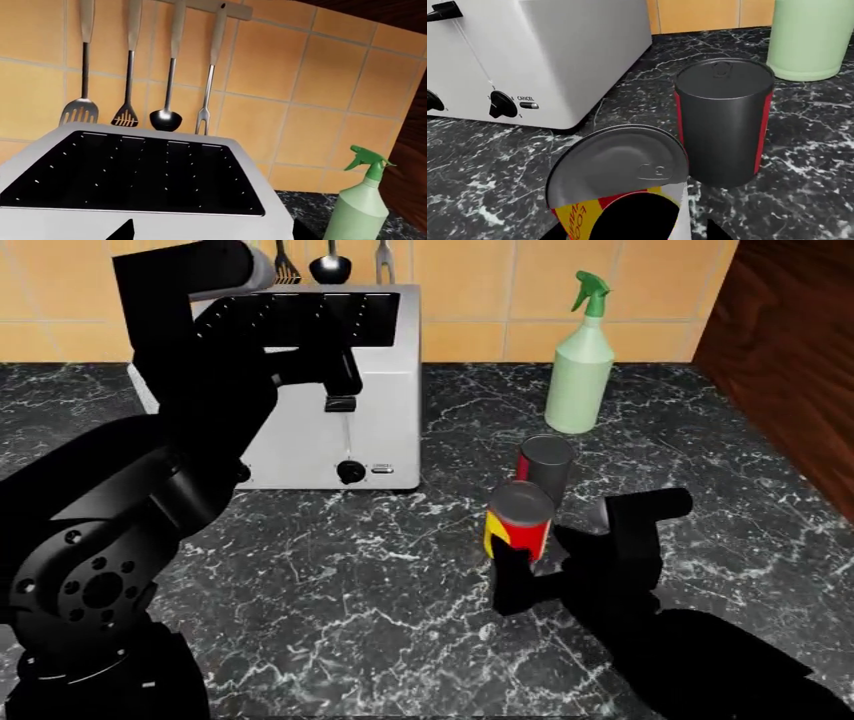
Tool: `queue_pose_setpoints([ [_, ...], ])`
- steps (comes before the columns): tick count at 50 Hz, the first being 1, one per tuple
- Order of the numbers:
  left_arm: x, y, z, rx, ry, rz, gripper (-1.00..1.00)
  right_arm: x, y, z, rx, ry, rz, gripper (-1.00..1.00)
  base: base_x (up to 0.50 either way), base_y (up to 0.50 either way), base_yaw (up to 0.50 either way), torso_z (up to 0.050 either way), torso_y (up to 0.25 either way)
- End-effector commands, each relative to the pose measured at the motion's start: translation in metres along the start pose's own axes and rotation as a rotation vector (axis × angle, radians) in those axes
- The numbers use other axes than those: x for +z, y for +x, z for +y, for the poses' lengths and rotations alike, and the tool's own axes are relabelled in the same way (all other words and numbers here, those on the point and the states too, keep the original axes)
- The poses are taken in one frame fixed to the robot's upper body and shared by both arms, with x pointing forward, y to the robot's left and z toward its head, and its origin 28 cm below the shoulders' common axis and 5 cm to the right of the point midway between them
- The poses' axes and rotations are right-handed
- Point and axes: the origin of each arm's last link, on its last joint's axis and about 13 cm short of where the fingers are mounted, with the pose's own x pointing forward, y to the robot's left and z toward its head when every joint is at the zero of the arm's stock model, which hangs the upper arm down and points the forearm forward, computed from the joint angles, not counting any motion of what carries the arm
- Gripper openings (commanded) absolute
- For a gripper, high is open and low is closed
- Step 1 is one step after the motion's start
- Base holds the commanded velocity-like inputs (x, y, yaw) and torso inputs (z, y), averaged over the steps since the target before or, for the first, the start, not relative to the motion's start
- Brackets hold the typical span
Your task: Pick the cans from the counter and place them in their designated side in the cabinet.
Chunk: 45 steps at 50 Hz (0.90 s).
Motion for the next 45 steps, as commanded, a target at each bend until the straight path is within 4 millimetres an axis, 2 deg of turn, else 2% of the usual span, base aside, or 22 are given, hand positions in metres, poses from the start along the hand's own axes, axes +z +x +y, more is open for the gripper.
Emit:
queue_pose_setpoints([
  [1, -0.003, 0.002, 0.002, 0.006, 0.003, 0.004, 1.00, 0.004, 0.025, -0.009, -0.023, -0.044, 0.040, 1.00, 0.00, 0.00, 0.00, 0.000, 0.000],
  [5, -0.003, 0.002, 0.003, 0.008, 0.003, 0.003, 1.00, 0.002, 0.029, -0.013, -0.022, -0.043, 0.044, 1.00, 0.00, 0.00, 0.00, 0.000, 0.000],
  [6, -0.003, 0.002, 0.002, 0.007, 0.004, 0.001, 1.00, 0.002, 0.029, -0.014, -0.020, -0.042, 0.042, -1.00, 0.00, 0.00, 0.00, 0.000, 0.000],
  [10, -0.004, 0.001, 0.002, 0.006, 0.007, -0.002, 1.00, 0.001, 0.027, -0.013, -0.011, -0.066, 0.045, -1.00, 0.00, 0.00, 0.00, 0.000, 0.000],
  [13, -0.004, 0.001, 0.002, 0.007, 0.009, -0.005, 1.00, 0.004, 0.017, -0.008, 0.012, -0.084, 0.048, -1.00, 0.00, 0.00, 0.00, 0.000, 0.000],
  [16, -0.004, 0.001, 0.003, 0.011, 0.012, -0.013, 1.00, 0.012, 0.000, -0.001, 0.030, -0.113, 0.025, -1.00, 0.00, 0.00, 0.00, 0.000, 0.000],
  [22, -0.003, 0.000, 0.004, 0.021, 0.018, -0.018, 1.00, 0.031, -0.053, 0.020, 0.043, -0.209, -0.011, -1.00, 0.00, 0.00, 0.00, 0.000, 0.000],
  [24, -0.003, 0.000, 0.004, 0.026, 0.013, -0.016, 1.00, 0.043, -0.073, 0.031, 0.042, -0.262, -0.037, -1.00, 0.00, 0.00, 0.00, 0.000, 0.000],
  [27, -0.004, 0.001, 0.006, 0.029, -0.001, -0.015, 1.00, 0.067, -0.101, 0.036, -0.071, -0.353, -0.109, -1.00, 0.00, 0.00, 0.00, 0.000, 0.000],
  [29, -0.005, 0.001, 0.008, 0.029, -0.008, -0.016, 1.00, 0.083, -0.128, 0.047, -0.139, -0.387, -0.180, -1.00, 0.00, 0.00, 0.00, 0.000, 0.000],
  [31, -0.006, -0.001, 0.009, 0.027, -0.006, -0.019, 1.00, 0.091, -0.151, 0.057, -0.107, -0.396, -0.155, -1.00, 0.00, 0.00, 0.00, 0.000, 0.000],
  [34, -0.001, -0.004, 0.011, 0.031, -0.027, -0.024, 1.00, 0.107, -0.167, 0.064, -0.164, -0.447, -0.161, -1.00, 0.00, 0.00, 0.00, 0.000, 0.000],
  [39, 0.003, -0.007, 0.015, 0.020, -0.081, -0.013, 1.00, 0.153, -0.191, 0.077, -0.264, -0.526, -0.268, -1.00, 0.00, 0.00, 0.00, 0.000, 0.000],
  [45, 0.007, -0.019, 0.015, -0.006, -0.092, -0.061, 1.00, 0.203, -0.195, 0.089, -0.328, -0.612, -0.380, -1.00, 0.00, 0.00, 0.00, 0.000, 0.000],
])
